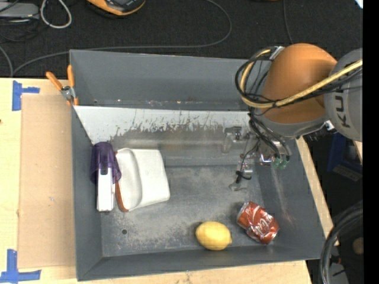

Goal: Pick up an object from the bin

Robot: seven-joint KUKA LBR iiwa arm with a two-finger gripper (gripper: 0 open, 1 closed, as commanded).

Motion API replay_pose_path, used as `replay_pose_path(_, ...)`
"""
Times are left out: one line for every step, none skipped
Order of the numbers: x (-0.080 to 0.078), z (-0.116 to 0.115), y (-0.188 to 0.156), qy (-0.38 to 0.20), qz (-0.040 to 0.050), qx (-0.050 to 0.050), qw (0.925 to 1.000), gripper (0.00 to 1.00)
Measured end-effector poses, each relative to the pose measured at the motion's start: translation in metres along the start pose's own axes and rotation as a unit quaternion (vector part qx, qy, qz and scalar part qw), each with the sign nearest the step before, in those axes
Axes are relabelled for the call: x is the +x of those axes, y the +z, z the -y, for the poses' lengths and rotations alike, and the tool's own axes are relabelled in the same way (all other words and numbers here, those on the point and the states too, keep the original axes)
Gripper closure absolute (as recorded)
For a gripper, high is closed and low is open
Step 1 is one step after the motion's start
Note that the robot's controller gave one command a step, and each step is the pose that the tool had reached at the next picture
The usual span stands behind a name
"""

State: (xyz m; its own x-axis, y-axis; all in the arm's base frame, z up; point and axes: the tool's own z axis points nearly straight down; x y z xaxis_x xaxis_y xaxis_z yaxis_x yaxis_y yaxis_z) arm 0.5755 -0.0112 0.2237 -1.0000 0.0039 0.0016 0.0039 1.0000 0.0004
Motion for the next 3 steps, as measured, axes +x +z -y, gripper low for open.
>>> replay_pose_path(0.000, 0.000, 0.000, 0.000, 0.0000, 0.000, 1.0000, 0.00)
replay_pose_path(0.066, 0.034, 0.028, 0.012, -0.0046, 0.000, 0.9999, 0.00)
replay_pose_path(-0.034, 0.031, 0.050, 0.005, 0.0046, 0.000, 1.0000, 0.00)
